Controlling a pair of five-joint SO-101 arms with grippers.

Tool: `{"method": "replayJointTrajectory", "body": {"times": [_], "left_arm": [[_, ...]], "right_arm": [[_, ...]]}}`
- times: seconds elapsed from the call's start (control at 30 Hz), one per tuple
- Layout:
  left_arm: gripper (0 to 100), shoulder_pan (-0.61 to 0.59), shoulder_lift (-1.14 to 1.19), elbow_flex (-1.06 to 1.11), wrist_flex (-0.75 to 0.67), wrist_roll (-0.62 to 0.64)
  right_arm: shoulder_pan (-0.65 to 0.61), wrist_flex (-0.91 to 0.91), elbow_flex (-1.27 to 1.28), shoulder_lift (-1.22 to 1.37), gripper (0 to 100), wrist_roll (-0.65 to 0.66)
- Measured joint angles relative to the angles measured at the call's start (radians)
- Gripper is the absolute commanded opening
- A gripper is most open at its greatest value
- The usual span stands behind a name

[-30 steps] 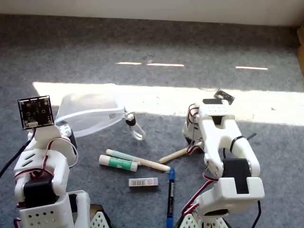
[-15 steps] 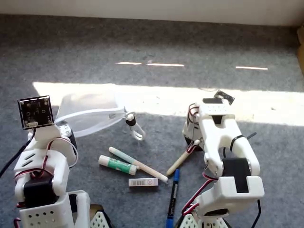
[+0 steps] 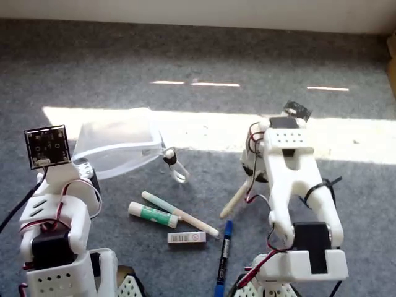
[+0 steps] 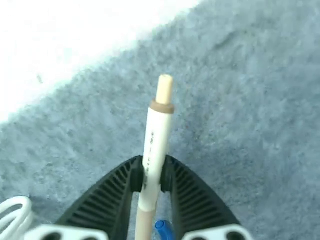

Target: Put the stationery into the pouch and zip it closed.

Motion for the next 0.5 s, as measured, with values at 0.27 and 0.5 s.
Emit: {"method": "replayJointTrajectory", "body": {"times": [0.27, 0.5], "left_arm": [[1, 0.0, 0.002, 0.011, -0.018, 0.0], [1, 0.0, 0.002, 0.011, -0.018, 0.0]], "right_arm": [[0.0, 0.006, 0.041, -0.196, 0.5, 0.009], [-0.002, 0.006, 0.097, -0.394, 0.5, 0.009]]}}
